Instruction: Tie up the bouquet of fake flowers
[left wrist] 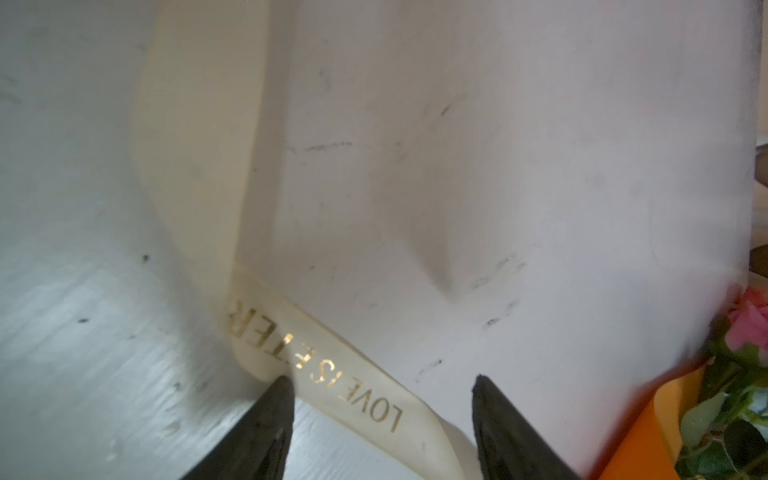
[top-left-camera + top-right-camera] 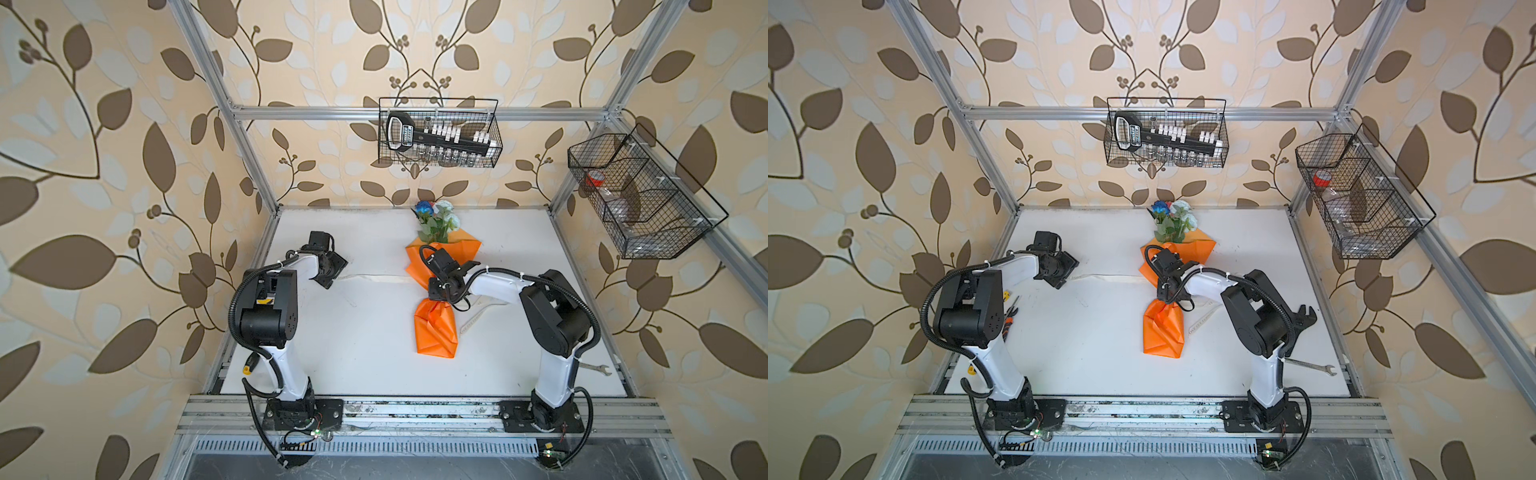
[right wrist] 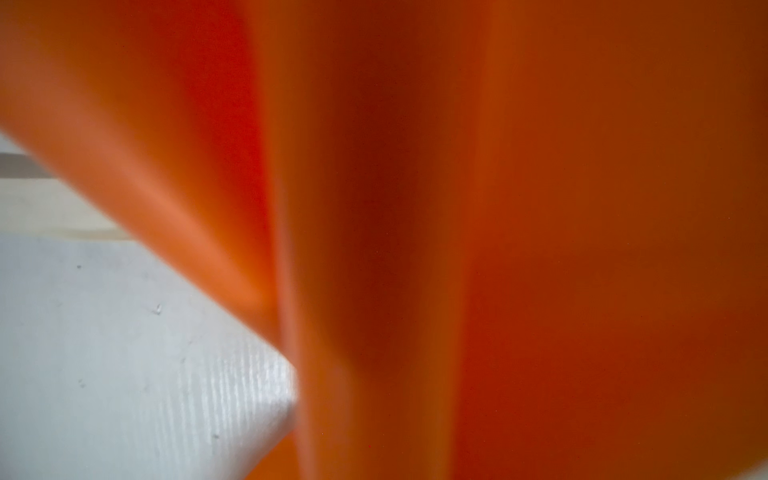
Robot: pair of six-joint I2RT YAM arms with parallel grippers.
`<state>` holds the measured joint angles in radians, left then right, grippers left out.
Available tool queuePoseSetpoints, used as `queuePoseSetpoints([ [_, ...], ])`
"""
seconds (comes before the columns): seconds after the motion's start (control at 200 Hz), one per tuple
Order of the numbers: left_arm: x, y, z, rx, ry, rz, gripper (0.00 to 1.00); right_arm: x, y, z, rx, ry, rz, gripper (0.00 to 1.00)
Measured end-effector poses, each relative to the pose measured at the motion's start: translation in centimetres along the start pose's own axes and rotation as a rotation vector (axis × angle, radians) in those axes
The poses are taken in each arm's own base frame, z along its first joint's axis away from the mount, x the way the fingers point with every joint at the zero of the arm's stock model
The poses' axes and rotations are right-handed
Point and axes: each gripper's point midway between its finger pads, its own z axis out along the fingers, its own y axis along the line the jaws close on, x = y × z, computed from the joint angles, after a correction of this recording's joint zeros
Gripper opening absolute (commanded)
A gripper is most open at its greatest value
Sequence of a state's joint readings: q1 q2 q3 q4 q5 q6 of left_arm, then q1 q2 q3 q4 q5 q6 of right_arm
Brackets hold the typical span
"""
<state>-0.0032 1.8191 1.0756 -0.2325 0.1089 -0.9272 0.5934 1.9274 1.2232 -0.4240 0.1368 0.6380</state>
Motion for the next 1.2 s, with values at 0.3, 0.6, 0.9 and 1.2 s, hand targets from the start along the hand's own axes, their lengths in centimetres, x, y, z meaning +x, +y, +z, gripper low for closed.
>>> queuePoseSetpoints([
  [0.3, 1.4, 2.7, -1.8, -0.032, 0.003, -0.023, 0.68, 0.6, 0.0, -0.9, -0.002, 0.006, -0.029, 0.60],
  [0.6, 1.9, 2.3, -6.3, 0.010, -0.018, 0.015, 0.87, -1.3, 0.4, -6.6, -0.065, -0.086, 0.002, 0.90],
  [0.9, 0.8, 0.1, -10.8, 0.095, -0.092, 0.078, 0.96, -0.5, -1.6, -8.9, -0.073, -0.117, 0.050, 0.87],
  [1.2, 1.0, 1.6, -9.8, 0.020, -0.082, 0.107, 0.99, 2.9, -6.2, -11.2, -0.028, -0.158, 0.156, 0.78],
])
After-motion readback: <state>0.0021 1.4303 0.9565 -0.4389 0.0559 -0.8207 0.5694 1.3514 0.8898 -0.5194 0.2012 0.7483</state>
